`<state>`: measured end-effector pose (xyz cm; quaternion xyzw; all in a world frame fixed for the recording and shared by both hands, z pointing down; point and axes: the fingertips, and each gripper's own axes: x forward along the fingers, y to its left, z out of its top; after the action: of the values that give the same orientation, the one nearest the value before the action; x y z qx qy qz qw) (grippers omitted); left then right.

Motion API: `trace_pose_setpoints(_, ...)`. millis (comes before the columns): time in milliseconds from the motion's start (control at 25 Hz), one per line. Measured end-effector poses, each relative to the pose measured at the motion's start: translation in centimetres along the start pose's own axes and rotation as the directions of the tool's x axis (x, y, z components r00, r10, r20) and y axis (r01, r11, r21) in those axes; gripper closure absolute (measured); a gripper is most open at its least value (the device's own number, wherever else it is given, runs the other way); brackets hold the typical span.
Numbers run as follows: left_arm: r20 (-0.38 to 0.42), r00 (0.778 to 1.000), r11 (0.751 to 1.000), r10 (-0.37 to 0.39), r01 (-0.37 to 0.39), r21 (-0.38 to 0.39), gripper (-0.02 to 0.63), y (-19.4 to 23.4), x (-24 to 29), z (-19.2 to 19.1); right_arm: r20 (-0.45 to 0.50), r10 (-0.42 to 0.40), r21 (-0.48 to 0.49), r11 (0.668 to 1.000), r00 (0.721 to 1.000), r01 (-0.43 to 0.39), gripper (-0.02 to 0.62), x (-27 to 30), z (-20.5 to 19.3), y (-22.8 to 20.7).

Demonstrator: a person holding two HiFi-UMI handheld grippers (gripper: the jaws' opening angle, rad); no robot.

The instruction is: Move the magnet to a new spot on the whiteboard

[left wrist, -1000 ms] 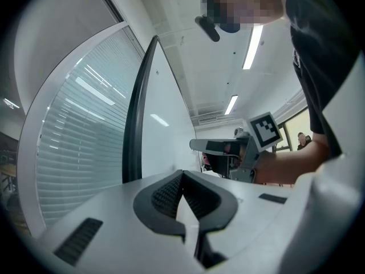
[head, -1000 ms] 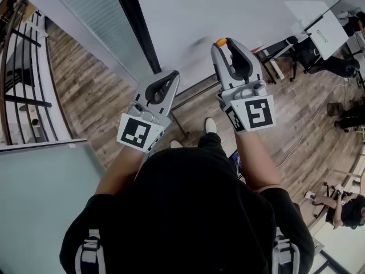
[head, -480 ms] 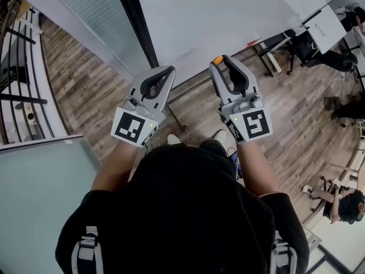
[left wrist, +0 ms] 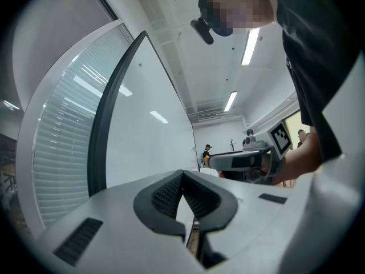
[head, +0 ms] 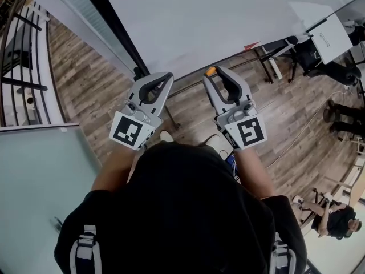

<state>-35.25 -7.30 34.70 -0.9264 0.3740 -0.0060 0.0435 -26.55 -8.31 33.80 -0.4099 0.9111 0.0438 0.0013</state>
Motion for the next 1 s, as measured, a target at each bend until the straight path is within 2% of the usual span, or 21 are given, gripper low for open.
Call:
trace_pose_setpoints(360,-0.016,0.998,0.998,0.055,-0.055,0.003,0.604,-2.5,0.7,-1.3,0.001,0.046,0.024,0.999,0.999,-0.046,0.476,-2.8,-1.7,-1.1)
trace_pose_setpoints(600,-0.018,0.998,0.999,0.054,-0.054,0.002,0.604,-4.2,1.8,-1.2,0.007,0.047,0.046,0.998,0.999,-0.047,0.476,-4.4,-1.8,-2.3)
trace_pose_setpoints(1000,-0.024,0.999,0.999,0.042,-0.042,0.002,0.604,-4.7,1.9,-1.7,0.012,0.025,0.068,0.997,1.0,-0.026,0.476,-5.1,-2.4,-2.9)
